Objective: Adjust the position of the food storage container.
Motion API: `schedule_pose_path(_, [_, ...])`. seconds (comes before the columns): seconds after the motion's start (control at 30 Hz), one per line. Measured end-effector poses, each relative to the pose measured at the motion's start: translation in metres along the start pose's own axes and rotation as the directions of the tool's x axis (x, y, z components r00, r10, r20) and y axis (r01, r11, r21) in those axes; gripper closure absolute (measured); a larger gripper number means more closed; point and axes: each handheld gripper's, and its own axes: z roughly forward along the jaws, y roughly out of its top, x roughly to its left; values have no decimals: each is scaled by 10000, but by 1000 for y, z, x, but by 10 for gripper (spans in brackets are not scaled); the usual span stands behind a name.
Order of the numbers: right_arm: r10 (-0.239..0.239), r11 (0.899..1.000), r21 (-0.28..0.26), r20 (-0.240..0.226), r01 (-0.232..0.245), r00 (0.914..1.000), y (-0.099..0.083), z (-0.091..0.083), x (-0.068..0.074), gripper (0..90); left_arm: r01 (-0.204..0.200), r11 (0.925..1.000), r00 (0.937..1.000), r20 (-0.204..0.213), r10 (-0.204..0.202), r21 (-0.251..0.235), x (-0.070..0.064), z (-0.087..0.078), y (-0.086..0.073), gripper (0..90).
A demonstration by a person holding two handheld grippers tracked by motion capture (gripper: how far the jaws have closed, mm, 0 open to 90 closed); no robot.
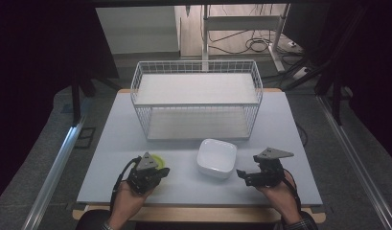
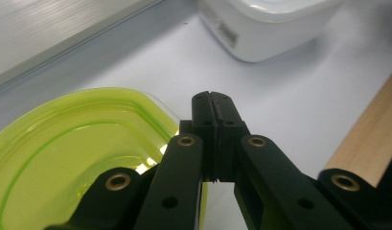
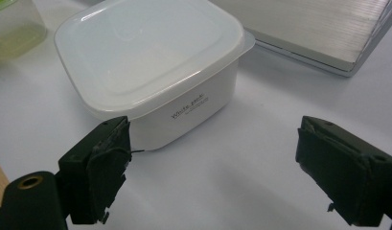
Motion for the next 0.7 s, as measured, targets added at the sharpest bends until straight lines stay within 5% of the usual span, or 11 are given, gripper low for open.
schedule_pose_path(0.37, [42,10000,38,-46,-42,10000,-1,1,0,127,531,9985,9975,-477,-526,100,30,-11,-8,900])
schedule_pose_path(0.7, [73,9999,88,-75,-72,9999,-1,2,-1,128,1096,9940,9855,-1306,-1084,17,62,-22,-16,900])
